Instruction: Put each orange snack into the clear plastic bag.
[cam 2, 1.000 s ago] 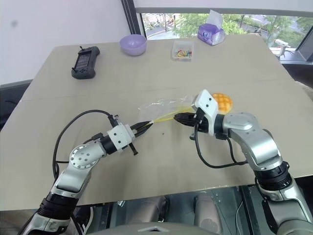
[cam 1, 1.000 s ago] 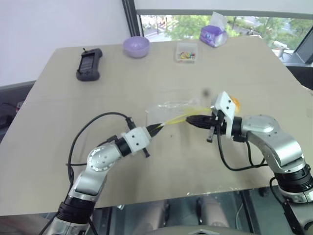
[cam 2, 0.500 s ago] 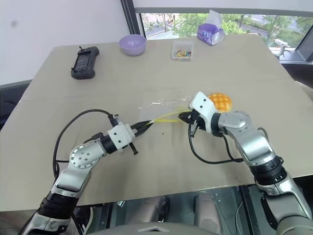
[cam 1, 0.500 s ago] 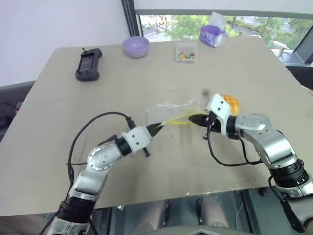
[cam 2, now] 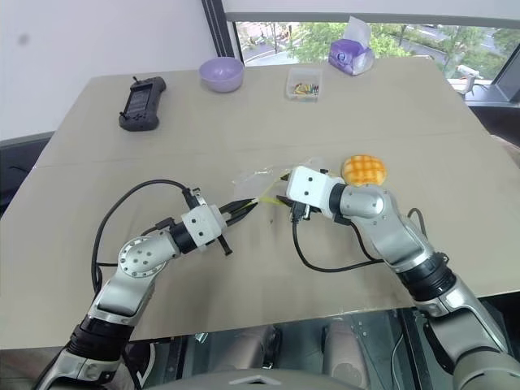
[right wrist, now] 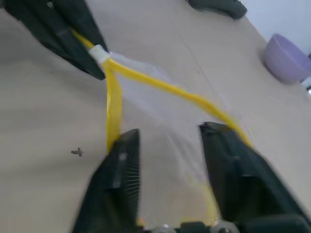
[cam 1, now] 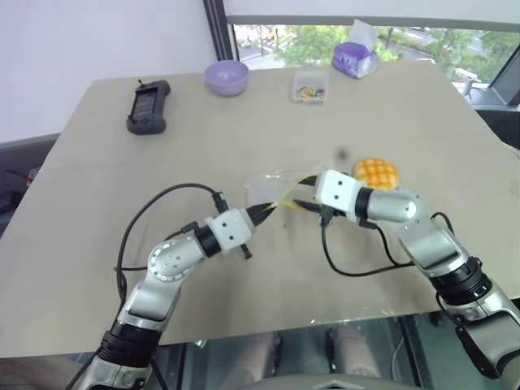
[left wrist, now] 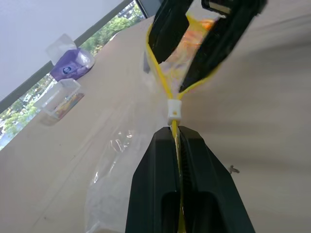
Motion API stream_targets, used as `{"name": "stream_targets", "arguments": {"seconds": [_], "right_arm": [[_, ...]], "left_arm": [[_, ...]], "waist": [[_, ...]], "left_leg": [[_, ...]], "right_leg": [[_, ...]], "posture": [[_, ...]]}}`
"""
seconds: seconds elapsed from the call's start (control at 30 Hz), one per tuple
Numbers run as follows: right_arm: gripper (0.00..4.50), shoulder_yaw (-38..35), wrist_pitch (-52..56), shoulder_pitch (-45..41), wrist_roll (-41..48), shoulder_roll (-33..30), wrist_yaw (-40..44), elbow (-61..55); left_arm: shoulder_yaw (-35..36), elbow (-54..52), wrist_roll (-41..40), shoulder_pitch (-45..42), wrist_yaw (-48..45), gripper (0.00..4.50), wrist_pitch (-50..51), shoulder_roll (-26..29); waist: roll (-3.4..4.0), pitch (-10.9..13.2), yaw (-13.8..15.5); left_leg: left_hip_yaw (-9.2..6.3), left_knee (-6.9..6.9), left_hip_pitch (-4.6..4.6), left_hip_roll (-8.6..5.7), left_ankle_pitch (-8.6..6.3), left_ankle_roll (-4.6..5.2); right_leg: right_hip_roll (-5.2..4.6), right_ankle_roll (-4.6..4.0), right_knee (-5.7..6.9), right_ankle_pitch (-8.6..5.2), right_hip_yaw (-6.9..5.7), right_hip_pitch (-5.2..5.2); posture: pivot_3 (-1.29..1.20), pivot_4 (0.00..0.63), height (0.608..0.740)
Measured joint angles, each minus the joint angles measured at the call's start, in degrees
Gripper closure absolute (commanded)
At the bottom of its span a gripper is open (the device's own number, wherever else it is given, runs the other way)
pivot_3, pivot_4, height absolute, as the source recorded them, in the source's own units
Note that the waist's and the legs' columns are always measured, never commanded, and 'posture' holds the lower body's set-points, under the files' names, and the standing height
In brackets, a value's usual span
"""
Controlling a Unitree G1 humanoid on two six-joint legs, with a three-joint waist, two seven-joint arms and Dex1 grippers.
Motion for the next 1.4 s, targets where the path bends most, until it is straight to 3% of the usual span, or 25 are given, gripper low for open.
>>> {"name": "stream_targets", "arguments": {"seconds": [0.07,0.3,0.43,0.53,0.8,1.0,1.4], "right_arm": [[0.05,1.26,-2.71,-0.17,-3.03,-0.40,0.57,1.38],[0.05,2.62,-8.55,-0.44,-9.51,-1.78,0.49,5.81],[0.05,1.43,-8.32,-0.28,-7.19,-1.72,2.13,5.61],[0.05,-8.74,-2.10,0.62,5.49,-1.87,5.76,1.10],[0.05,-24.77,14.00,3.48,21.88,-2.45,5.64,-0.78],[0.05,-28.49,21.56,3.62,22.21,0.47,-3.66,8.38],[0.05,-25.71,23.19,0.11,14.93,3.41,-14.97,21.93]], "left_arm": [[0.00,0.00,0.02,-0.09,-0.01,4.50,0.00,-0.20],[-0.01,0.00,0.17,-0.09,0.00,4.50,0.07,-0.53],[-0.01,0.00,0.67,-0.09,0.21,4.50,0.19,-0.58],[0.22,0.00,2.04,-0.07,1.54,4.50,0.57,-0.57],[0.86,1.65,3.61,-1.13,5.39,4.50,1.07,-1.20],[0.87,2.51,4.72,-2.64,7.71,4.50,1.13,-1.85],[1.34,2.83,5.05,-3.25,8.97,4.50,2.23,-2.12]], "waist": [[0.00,0.00,-0.06],[0.00,0.00,-0.06],[0.00,0.00,-0.05],[0.00,0.00,0.09],[0.00,0.00,0.26],[0.00,0.00,-0.02],[-0.04,-0.04,0.10]], "left_leg": [[0.00,0.00,0.01,0.00,0.00,0.00],[0.01,0.00,0.01,0.00,0.00,0.00],[0.00,0.00,0.00,0.00,0.00,0.00],[-0.03,0.00,-0.02,0.00,0.00,0.00],[-0.02,-0.01,0.01,0.00,0.00,0.01],[0.05,-0.01,0.02,0.00,0.00,0.00],[0.09,0.04,0.04,-0.01,0.00,0.00]], "right_leg": [[0.01,0.00,0.00,0.00,0.00,0.00],[0.03,0.00,0.01,0.00,0.01,0.00],[0.02,0.00,0.00,0.00,0.01,0.01],[0.01,0.00,-0.02,0.00,0.00,0.01],[-0.01,0.00,-0.01,0.00,0.01,0.05],[-0.02,0.00,0.05,0.00,0.06,0.01],[-0.02,0.00,0.09,0.00,0.07,0.03]], "posture": [[0.00,0.150,0.736],[0.00,0.150,0.736],[0.00,0.150,0.736],[0.00,0.150,0.736],[0.00,0.150,0.736],[0.00,0.150,0.736],[0.00,0.150,0.736]]}}
